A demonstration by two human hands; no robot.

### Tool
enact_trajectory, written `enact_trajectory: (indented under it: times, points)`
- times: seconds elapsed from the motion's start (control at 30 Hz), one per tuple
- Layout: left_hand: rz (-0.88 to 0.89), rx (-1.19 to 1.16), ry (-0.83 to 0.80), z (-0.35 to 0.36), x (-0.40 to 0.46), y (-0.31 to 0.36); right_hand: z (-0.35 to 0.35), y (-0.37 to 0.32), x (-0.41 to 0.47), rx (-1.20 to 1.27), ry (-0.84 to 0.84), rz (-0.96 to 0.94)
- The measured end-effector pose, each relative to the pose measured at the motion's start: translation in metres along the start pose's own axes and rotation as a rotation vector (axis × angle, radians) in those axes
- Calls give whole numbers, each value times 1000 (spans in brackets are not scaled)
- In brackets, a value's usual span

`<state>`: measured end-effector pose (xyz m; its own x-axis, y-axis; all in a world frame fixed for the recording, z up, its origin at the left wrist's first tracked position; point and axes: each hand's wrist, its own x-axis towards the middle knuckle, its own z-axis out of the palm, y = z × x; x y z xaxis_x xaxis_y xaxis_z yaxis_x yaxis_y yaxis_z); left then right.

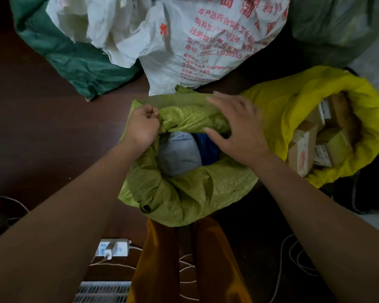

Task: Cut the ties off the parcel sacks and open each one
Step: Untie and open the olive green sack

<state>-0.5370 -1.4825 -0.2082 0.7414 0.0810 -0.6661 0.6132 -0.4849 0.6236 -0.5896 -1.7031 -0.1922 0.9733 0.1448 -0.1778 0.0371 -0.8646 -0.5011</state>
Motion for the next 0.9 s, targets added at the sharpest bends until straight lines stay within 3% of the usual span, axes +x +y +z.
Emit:
enact_trajectory:
  times: [0.13,0.23,0.33,0.43,0.5,0.57,0.67,0.8,0.9]
  points:
    - [-36,15,-25,-2,3,6,15,-10,21,-26,-291,-105]
    - [-81,-65,-28,-9,4,5,17,-7,30,268,-293,-75]
    - [104,-87,-8,-15,-8,1,13,-7,38,412,-292,25]
    - [443,395,84,-11,-17,-10,9,-7,47,491,-226,161]
    - [524,697,203,-8,-19,-16,6,-6,53,535,-205,222]
    - [577,771,306,-7,-18,-19,6,-7,57,559,-230,248]
    - [512,626,298,-7,-14,-20,11,-8,57,603,-256,270]
    - [331,290,153,-12,-8,-21,20,-7,49,610,-275,317]
    - [247,192,85,-18,-4,-18,22,-11,42,510,-189,207]
